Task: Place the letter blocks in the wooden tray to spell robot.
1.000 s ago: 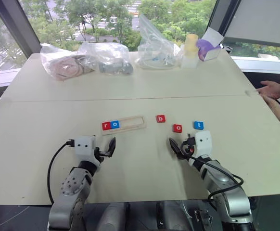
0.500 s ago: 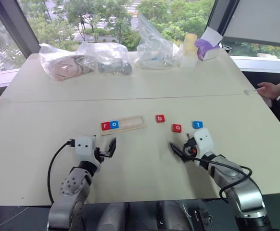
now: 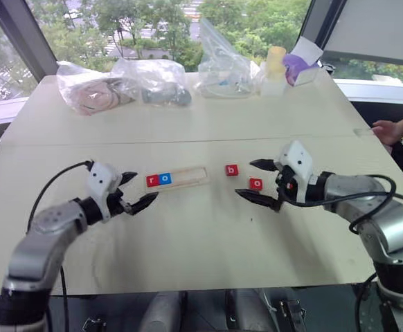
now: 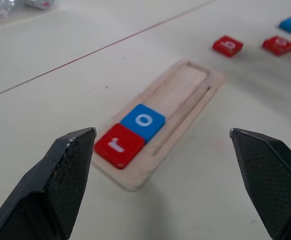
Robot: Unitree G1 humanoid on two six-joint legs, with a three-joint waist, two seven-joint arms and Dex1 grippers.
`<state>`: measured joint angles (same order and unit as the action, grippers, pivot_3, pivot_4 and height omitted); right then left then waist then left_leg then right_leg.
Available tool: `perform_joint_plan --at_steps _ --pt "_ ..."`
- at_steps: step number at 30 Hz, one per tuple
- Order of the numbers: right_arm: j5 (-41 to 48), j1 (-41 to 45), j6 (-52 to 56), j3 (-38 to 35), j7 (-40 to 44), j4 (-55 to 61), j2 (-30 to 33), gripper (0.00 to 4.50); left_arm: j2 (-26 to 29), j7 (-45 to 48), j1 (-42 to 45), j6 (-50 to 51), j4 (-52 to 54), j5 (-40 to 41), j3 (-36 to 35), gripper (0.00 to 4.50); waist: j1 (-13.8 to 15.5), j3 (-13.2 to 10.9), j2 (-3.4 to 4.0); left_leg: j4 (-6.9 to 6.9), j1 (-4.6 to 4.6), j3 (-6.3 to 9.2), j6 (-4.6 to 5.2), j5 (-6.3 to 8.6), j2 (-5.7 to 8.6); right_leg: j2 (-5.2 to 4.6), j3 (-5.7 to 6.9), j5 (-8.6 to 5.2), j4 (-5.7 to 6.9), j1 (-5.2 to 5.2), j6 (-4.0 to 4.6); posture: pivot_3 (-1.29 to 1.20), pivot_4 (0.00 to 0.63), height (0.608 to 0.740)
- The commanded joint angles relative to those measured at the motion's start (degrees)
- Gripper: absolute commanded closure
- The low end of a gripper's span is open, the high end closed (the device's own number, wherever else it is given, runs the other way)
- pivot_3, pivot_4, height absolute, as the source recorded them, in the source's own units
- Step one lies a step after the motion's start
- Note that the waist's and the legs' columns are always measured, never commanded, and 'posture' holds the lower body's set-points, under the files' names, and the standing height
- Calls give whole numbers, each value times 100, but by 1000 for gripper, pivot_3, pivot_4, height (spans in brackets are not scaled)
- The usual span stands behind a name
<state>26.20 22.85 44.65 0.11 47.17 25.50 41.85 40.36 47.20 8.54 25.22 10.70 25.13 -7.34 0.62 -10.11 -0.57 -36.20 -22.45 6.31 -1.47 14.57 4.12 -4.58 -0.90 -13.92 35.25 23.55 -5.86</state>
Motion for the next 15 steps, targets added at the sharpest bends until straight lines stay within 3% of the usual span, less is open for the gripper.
perform_joint_plan --at_steps 1,5,10,15 --pt "71 323 -186 48 157 -71 -5 57 328 1147 607 -627 -1009 -187 311 0 -1 0 0 0 0 -1 0 0 0 -3 -1 0 0 0 -1 0 150 740" --pt "-10 528 -337 163 177 -181 -81 57 516 2471 1740 -1725 -2980 -833 1014 0 4 0 1 5 -4 -1 1 1 2 -3 0 5 -3 6 -7 0 150 740" --pt "48 410 -281 105 46 51 -89 57 172 3127 2930 -2942 -4948 -1253 1234 0 7 -1 -3 5 -19 0 2 1 3 -7 0 15 1 22 -26 0 150 740" --pt "150 254 -114 -39 -138 332 -58 57 -116 3317 3654 -3736 -6210 -1669 1365 0 -15 0 -4 -11 -85 -3 0 -1 6 -8 -3 22 36 101 -32 0 150 740"
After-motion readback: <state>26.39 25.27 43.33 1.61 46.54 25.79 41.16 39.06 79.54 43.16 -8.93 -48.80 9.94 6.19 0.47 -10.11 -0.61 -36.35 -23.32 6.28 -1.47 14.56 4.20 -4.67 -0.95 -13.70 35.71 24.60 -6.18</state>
